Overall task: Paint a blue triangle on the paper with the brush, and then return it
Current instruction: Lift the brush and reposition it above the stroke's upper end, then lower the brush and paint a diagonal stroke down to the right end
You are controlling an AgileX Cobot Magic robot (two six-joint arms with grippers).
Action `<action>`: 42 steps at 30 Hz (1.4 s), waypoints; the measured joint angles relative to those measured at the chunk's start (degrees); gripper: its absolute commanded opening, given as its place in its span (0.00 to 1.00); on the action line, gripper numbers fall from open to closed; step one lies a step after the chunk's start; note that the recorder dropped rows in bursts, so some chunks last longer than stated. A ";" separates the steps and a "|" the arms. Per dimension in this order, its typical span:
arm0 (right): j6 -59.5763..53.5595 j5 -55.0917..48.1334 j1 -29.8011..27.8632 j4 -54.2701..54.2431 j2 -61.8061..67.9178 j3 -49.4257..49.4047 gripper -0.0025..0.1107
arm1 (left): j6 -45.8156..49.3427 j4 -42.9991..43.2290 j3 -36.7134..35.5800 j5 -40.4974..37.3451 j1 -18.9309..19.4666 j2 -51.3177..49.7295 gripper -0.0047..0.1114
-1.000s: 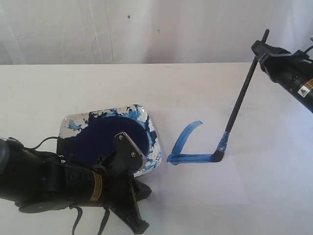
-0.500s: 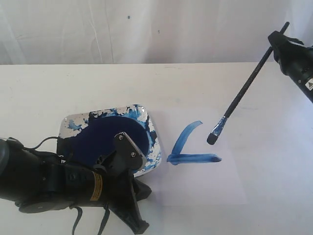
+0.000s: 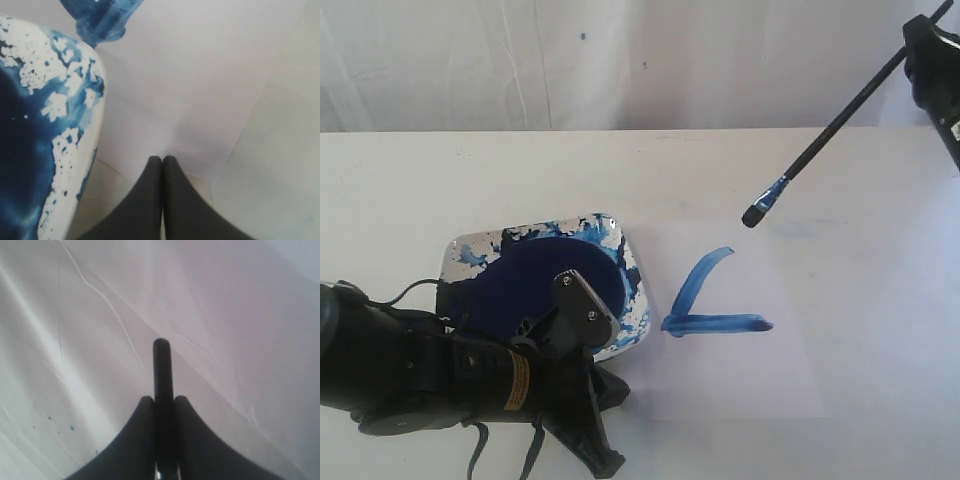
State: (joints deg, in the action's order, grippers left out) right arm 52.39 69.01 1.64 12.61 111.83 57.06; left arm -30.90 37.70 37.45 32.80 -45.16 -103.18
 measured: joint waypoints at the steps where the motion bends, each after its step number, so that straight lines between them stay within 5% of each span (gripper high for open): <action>1: 0.00 -0.26 0.48 -0.31 0.62 0.96 0.02 | 0.00 0.00 0.00 0.00 0.00 0.00 0.04; 12: -3.04 -9.00 4.16 -2.38 6.34 8.40 0.02 | 0.00 0.00 0.00 0.00 0.00 0.00 0.04; 42: -5.42 -16.65 4.64 -2.44 8.63 8.64 0.02 | 0.00 0.00 0.00 0.00 0.00 0.00 0.04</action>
State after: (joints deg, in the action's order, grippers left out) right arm 46.97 52.36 6.28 10.17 120.46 65.69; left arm -30.90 37.70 37.45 32.80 -45.16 -103.18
